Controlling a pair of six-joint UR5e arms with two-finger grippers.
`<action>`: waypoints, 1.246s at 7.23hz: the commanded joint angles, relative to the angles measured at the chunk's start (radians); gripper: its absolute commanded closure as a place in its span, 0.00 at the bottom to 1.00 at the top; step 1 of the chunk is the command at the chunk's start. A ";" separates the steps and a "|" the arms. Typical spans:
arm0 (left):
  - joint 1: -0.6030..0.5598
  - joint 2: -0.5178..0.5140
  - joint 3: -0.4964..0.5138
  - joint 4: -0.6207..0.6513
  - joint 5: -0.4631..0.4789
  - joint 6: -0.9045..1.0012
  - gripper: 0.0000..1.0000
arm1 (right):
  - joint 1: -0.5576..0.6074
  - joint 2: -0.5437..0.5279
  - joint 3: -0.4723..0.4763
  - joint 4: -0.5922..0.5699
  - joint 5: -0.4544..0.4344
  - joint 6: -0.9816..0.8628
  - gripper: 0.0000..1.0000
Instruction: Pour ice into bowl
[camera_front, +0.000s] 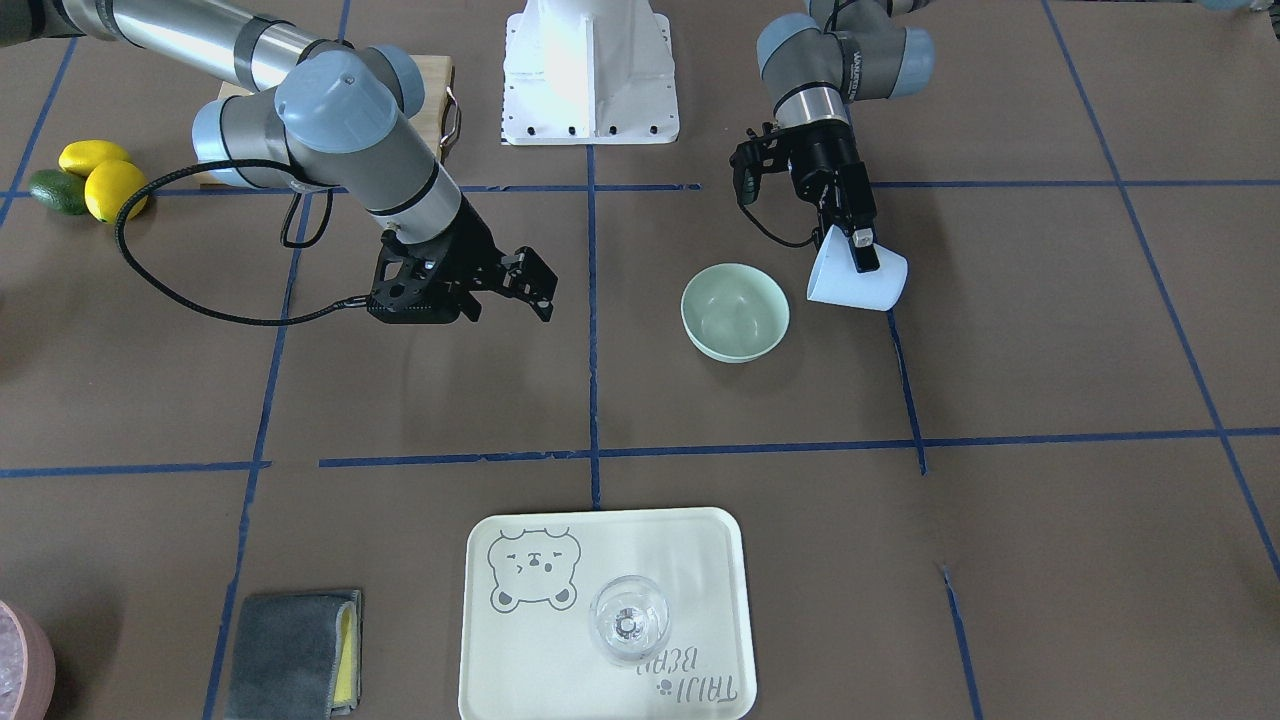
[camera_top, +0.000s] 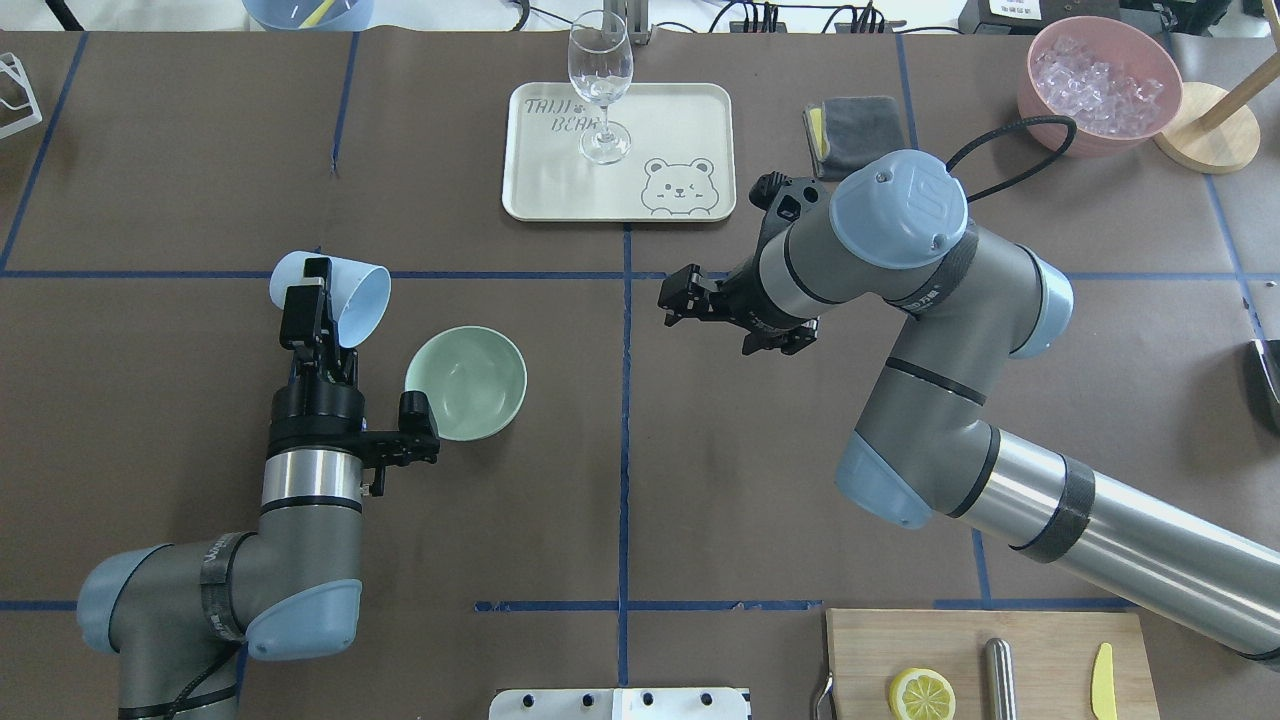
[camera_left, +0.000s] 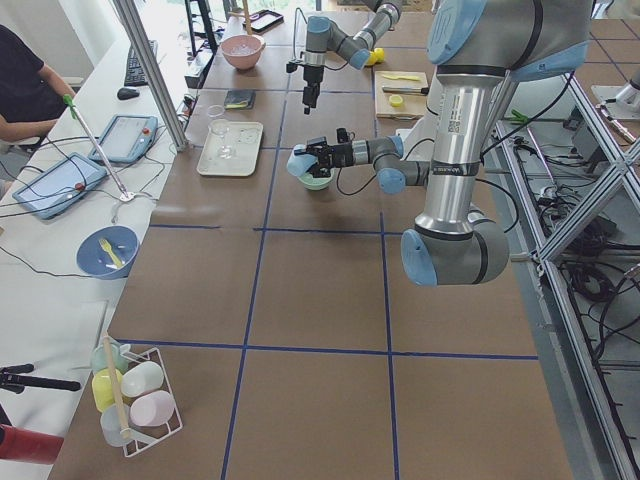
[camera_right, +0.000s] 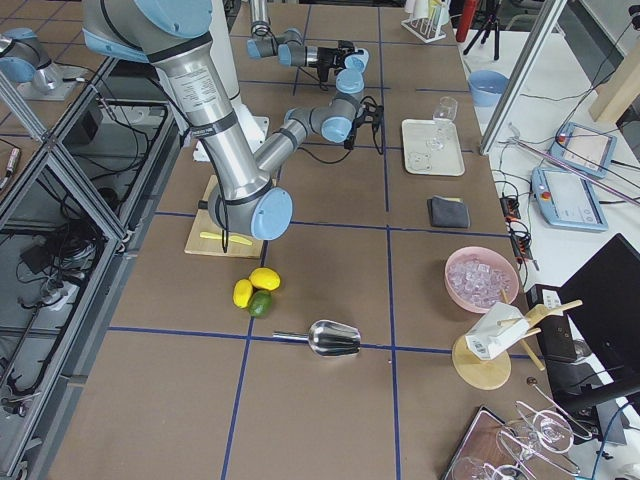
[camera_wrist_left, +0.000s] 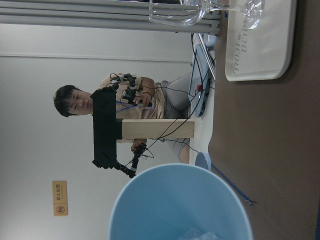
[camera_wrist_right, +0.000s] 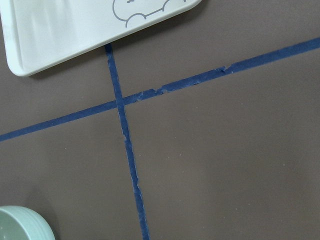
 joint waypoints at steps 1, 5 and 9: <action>0.007 0.004 0.000 0.000 0.002 0.061 1.00 | 0.000 0.000 0.000 0.000 0.000 0.001 0.00; 0.009 0.003 -0.009 -0.001 0.008 0.189 1.00 | 0.000 -0.001 0.000 0.002 0.000 0.001 0.00; 0.009 0.004 -0.005 -0.001 0.038 0.273 1.00 | 0.000 -0.011 -0.005 0.046 0.000 0.002 0.00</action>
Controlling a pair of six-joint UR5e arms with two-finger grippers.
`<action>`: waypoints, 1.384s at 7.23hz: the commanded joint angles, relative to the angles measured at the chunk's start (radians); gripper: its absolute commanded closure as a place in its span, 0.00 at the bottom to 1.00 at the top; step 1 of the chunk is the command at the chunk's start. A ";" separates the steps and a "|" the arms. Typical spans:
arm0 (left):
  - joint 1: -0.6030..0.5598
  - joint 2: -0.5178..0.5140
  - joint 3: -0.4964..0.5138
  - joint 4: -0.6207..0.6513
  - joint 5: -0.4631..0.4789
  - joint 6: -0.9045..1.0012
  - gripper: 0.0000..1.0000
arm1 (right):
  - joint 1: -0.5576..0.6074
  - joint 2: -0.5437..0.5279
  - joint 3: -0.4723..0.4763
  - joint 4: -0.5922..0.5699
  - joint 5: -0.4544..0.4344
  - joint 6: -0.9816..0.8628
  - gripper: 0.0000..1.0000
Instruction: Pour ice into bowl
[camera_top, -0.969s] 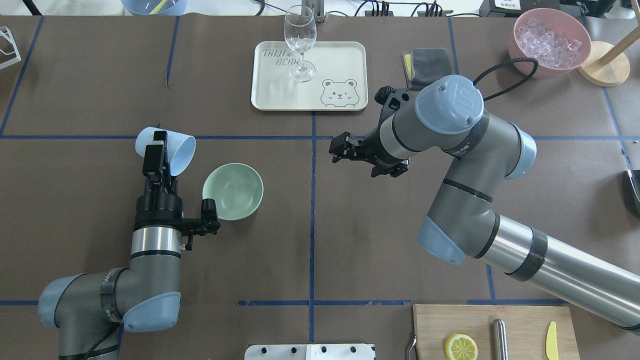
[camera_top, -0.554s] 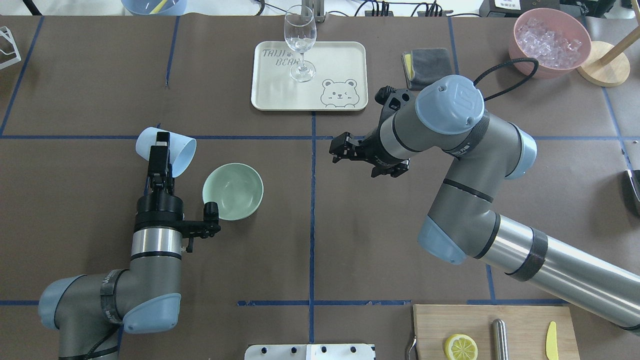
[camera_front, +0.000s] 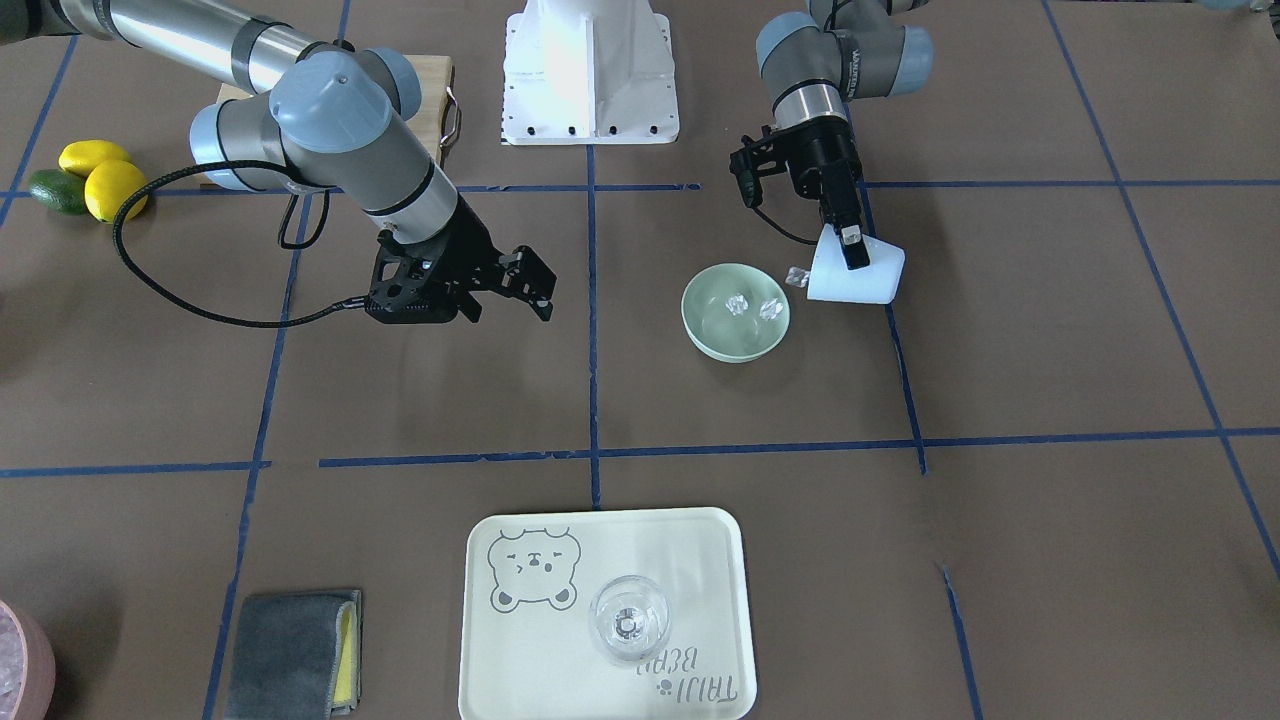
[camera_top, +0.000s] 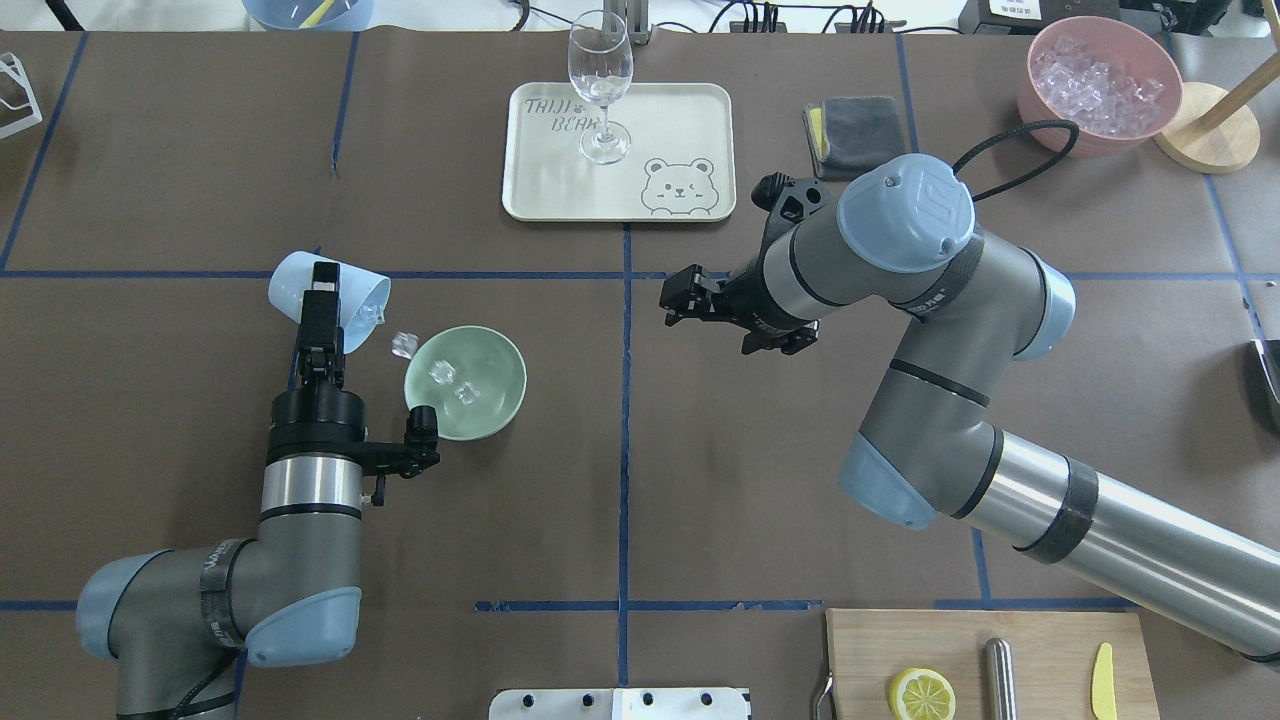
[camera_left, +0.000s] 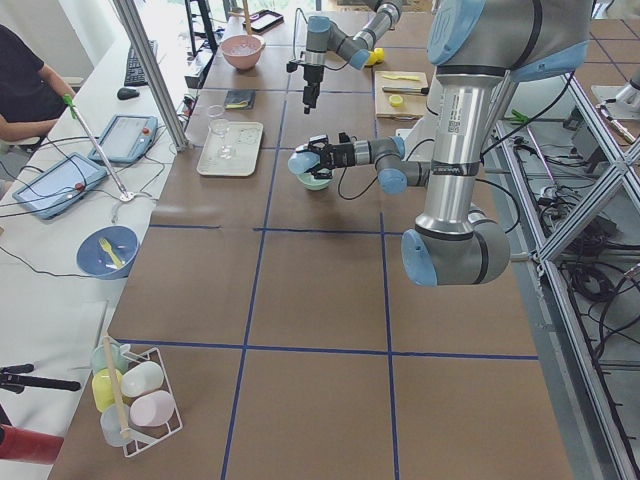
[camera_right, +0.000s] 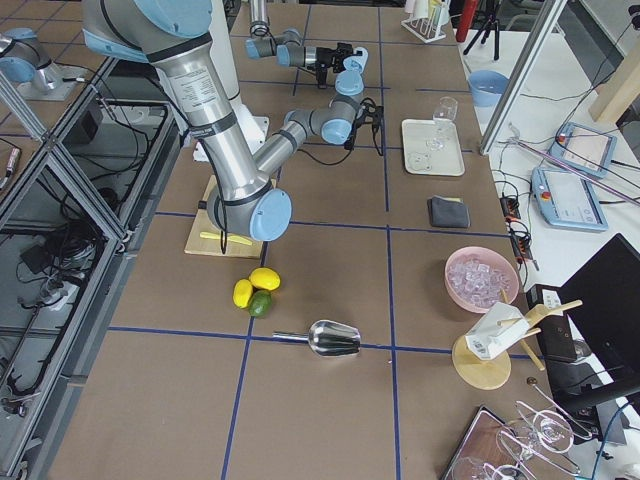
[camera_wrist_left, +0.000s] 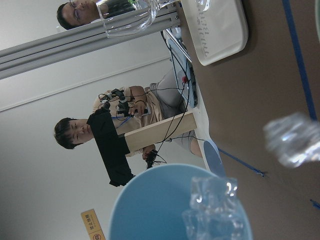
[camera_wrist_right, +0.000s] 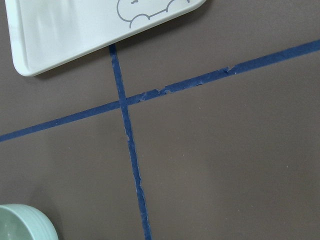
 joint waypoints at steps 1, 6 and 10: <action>0.000 0.000 -0.004 0.000 0.013 0.058 1.00 | 0.000 -0.001 -0.001 0.007 0.000 0.000 0.00; 0.000 0.000 -0.018 -0.008 0.010 0.059 1.00 | -0.002 0.001 -0.001 0.008 -0.001 0.003 0.00; 0.000 0.000 -0.114 -0.009 -0.190 0.067 1.00 | -0.003 0.001 0.002 0.010 -0.001 0.009 0.00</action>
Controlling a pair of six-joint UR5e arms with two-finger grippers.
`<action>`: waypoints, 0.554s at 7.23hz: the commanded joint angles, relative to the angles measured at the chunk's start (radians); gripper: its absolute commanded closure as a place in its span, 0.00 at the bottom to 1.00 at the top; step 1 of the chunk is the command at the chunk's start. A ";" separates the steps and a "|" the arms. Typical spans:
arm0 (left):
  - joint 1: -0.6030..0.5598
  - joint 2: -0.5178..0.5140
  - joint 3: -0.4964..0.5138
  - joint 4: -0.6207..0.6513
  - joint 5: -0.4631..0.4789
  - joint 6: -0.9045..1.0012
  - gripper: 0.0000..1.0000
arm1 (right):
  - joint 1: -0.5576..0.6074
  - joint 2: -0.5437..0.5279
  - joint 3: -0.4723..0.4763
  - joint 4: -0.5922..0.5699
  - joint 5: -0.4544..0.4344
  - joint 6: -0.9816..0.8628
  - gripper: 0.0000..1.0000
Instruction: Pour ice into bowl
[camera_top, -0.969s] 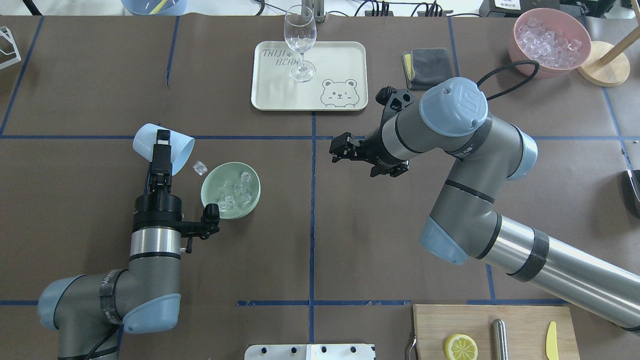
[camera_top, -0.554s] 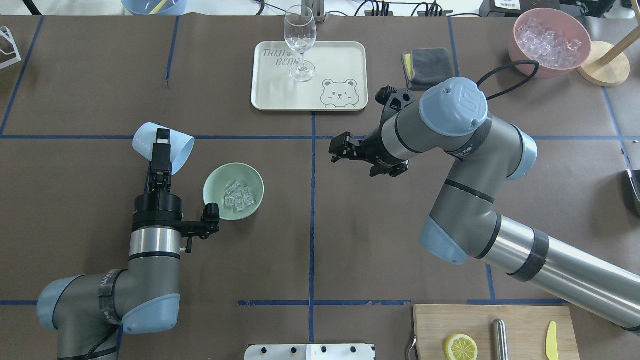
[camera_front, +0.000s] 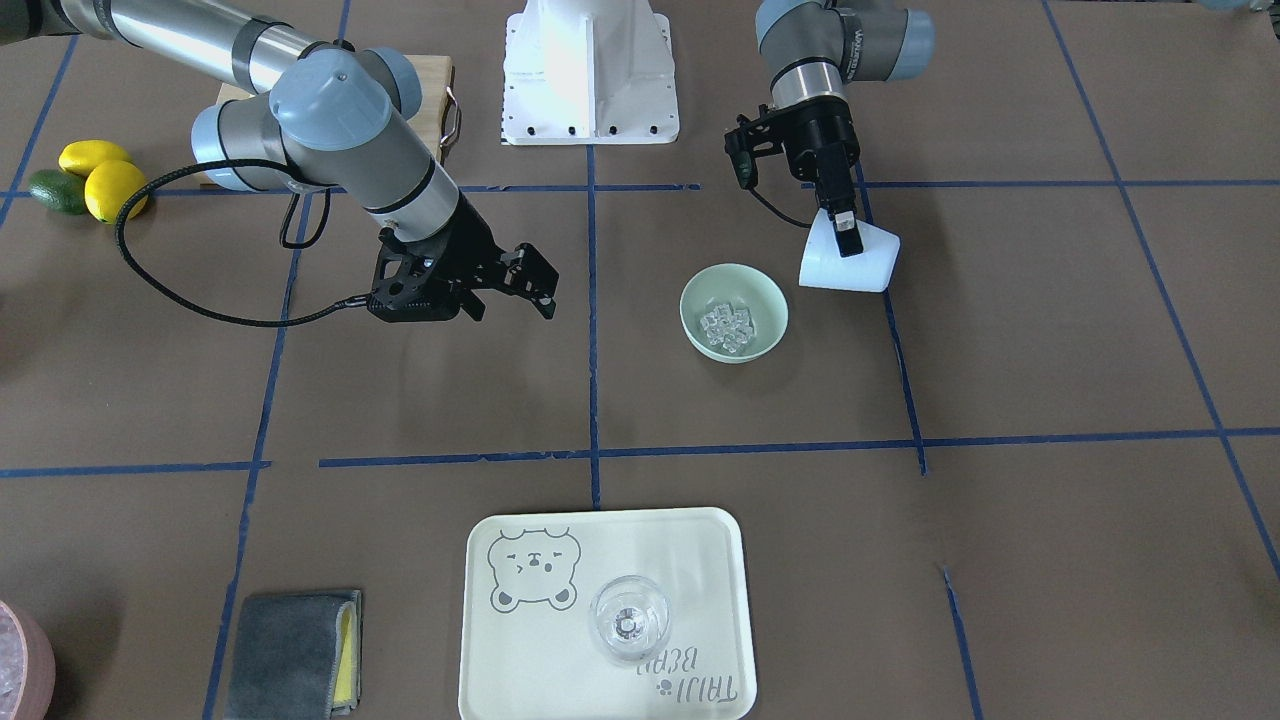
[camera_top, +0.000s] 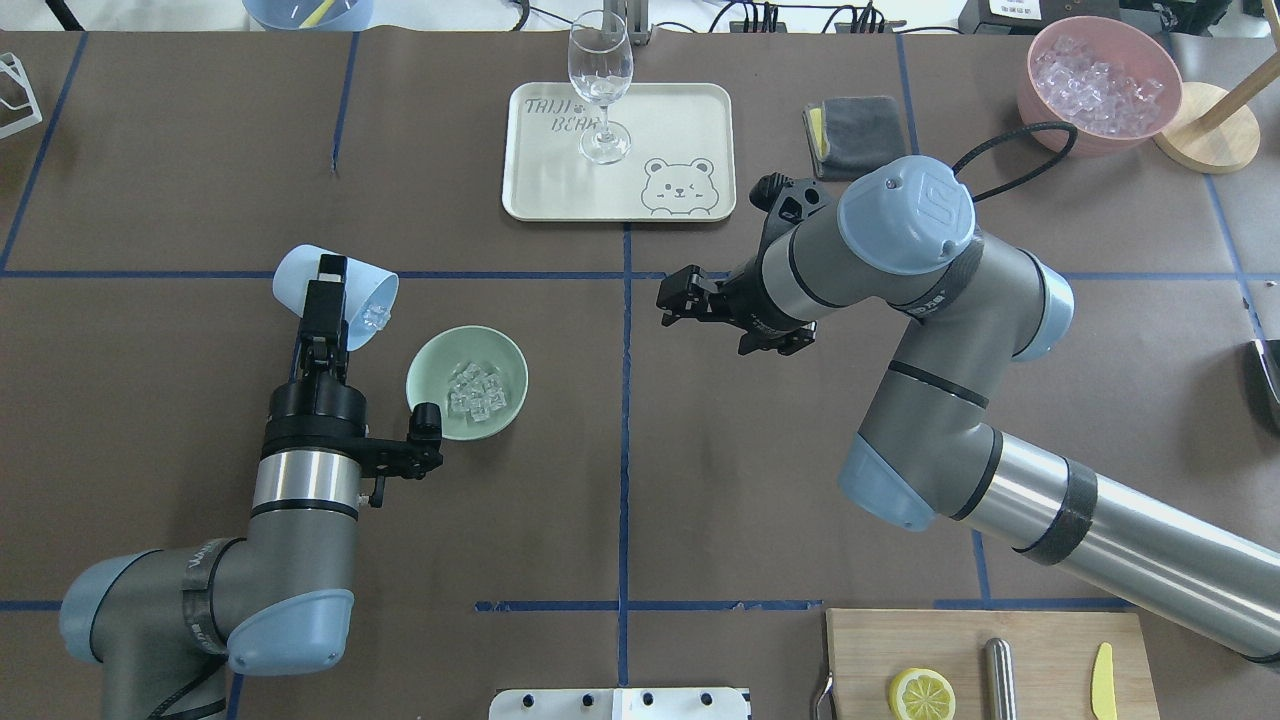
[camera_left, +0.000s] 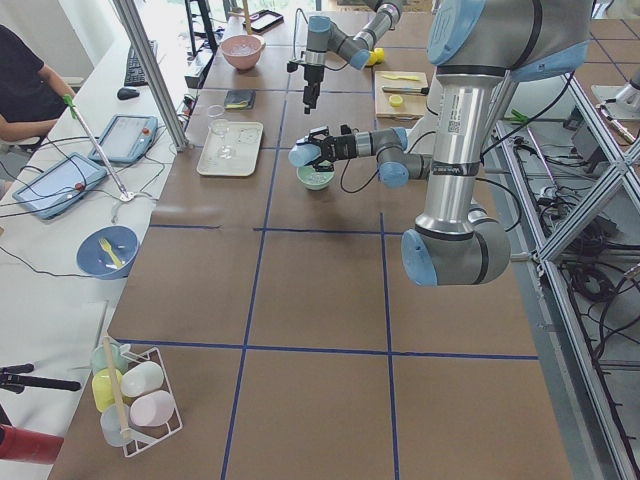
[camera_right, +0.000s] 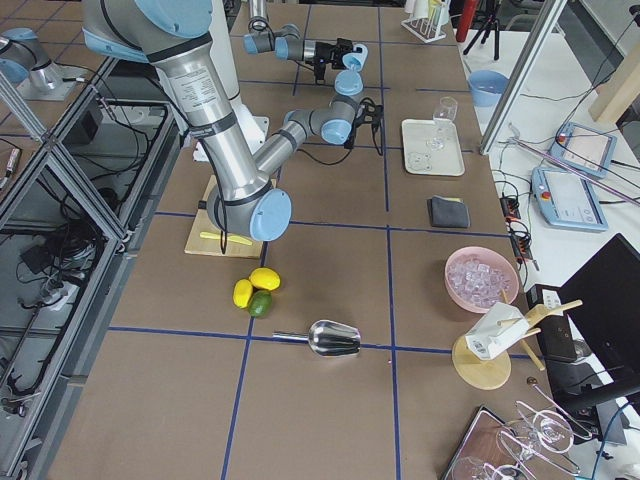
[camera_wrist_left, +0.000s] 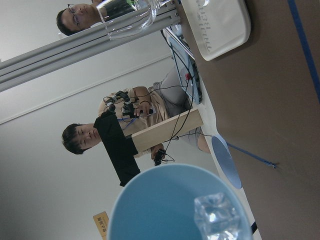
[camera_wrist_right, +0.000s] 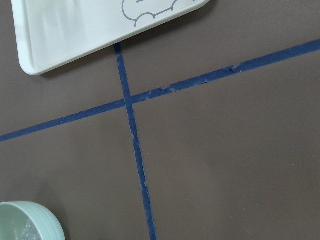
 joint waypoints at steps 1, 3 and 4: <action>-0.002 0.000 -0.038 -0.001 -0.146 0.002 1.00 | -0.001 0.002 0.002 0.000 -0.002 0.004 0.00; -0.006 -0.002 -0.140 -0.001 -0.293 -0.014 1.00 | -0.002 0.006 0.002 0.000 -0.005 0.007 0.00; -0.014 0.002 -0.148 -0.003 -0.295 -0.100 1.00 | -0.007 0.011 0.003 0.000 -0.008 0.010 0.00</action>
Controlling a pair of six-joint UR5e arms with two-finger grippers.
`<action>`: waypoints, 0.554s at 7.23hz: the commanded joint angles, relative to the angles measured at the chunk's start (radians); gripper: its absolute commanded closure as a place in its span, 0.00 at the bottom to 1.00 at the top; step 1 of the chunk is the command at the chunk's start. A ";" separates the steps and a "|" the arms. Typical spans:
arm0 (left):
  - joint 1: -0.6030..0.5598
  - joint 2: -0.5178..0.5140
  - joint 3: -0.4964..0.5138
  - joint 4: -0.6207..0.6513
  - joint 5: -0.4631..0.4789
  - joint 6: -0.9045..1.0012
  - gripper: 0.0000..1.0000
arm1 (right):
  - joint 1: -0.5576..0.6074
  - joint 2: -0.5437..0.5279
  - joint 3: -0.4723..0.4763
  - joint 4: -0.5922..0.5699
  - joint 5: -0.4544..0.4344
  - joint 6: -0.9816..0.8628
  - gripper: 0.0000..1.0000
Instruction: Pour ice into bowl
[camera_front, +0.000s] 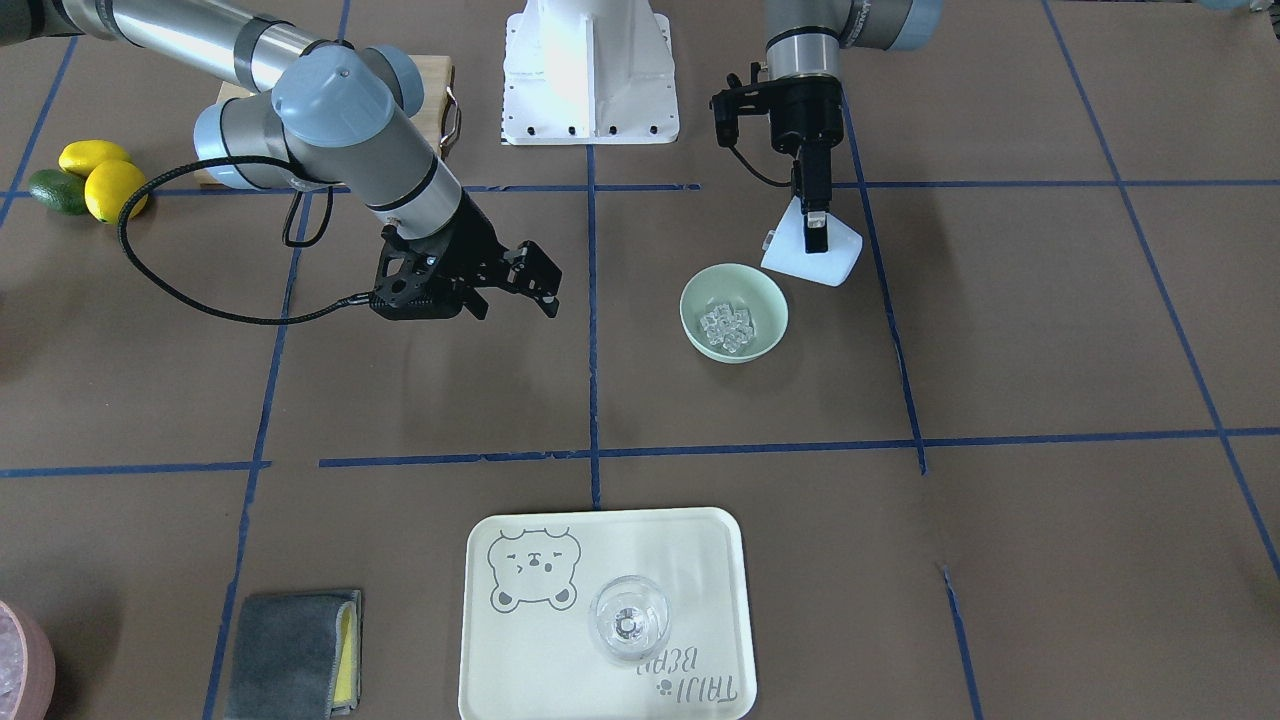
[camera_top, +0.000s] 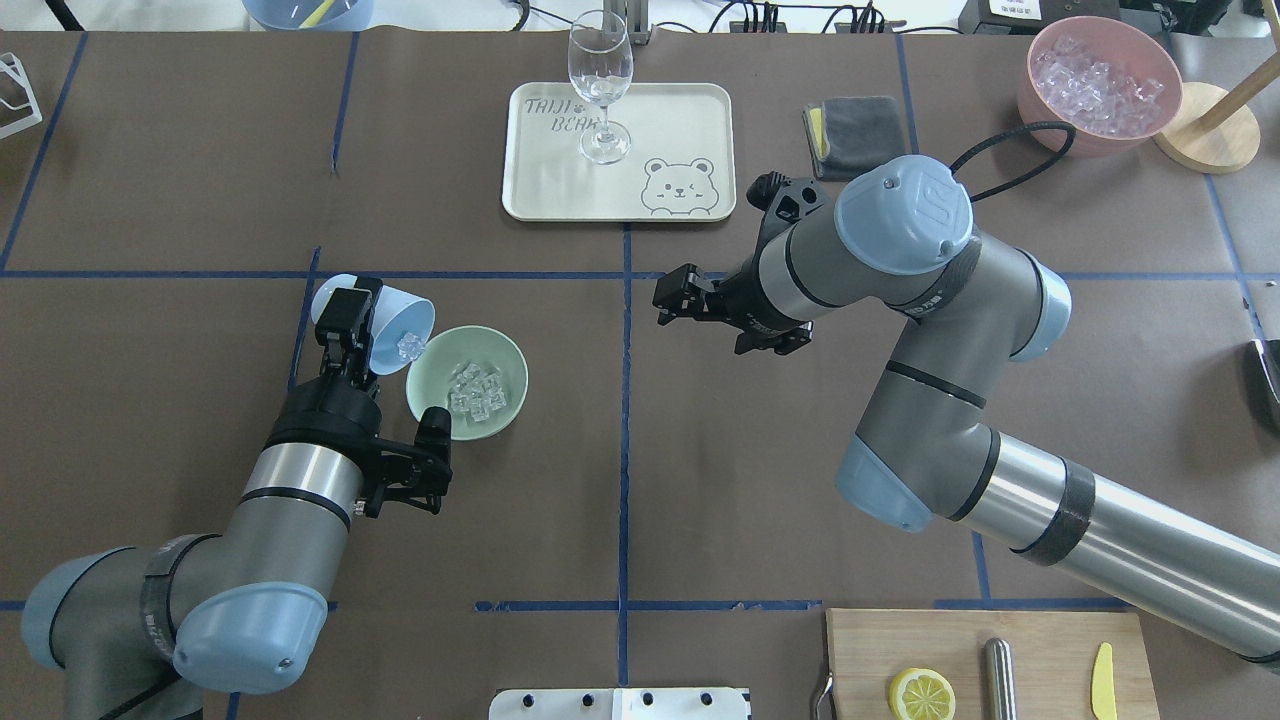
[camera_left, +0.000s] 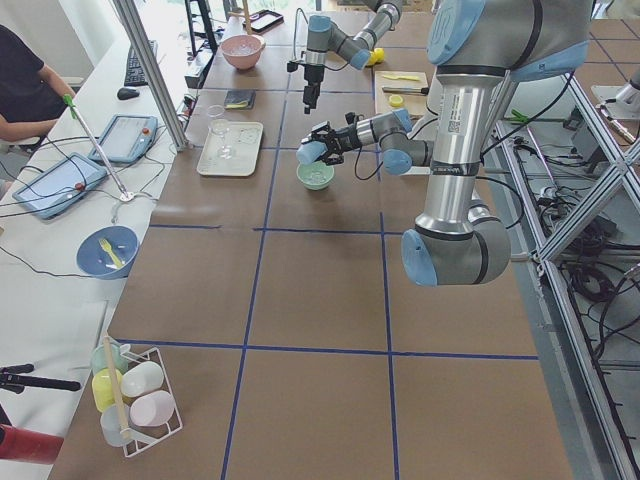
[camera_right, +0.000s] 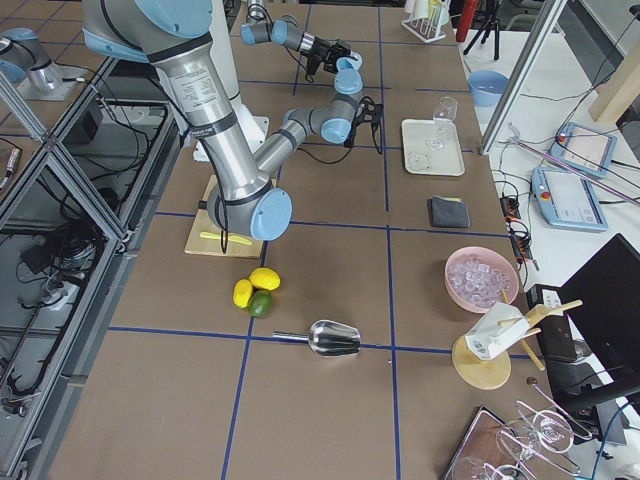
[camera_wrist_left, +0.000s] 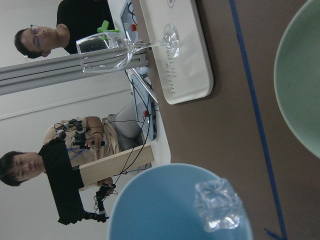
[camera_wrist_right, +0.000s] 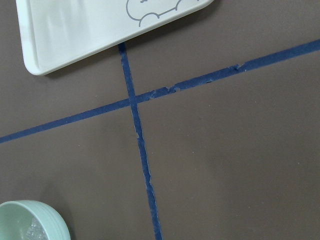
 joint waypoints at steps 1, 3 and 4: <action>-0.015 0.004 -0.031 -0.001 -0.040 -0.207 1.00 | -0.003 0.006 0.003 0.000 -0.003 0.011 0.00; -0.048 0.005 -0.060 -0.004 -0.184 -0.471 1.00 | -0.005 0.006 0.000 -0.002 -0.003 0.011 0.00; -0.053 0.019 -0.060 -0.003 -0.195 -0.527 1.00 | -0.008 0.007 0.000 -0.002 -0.005 0.011 0.00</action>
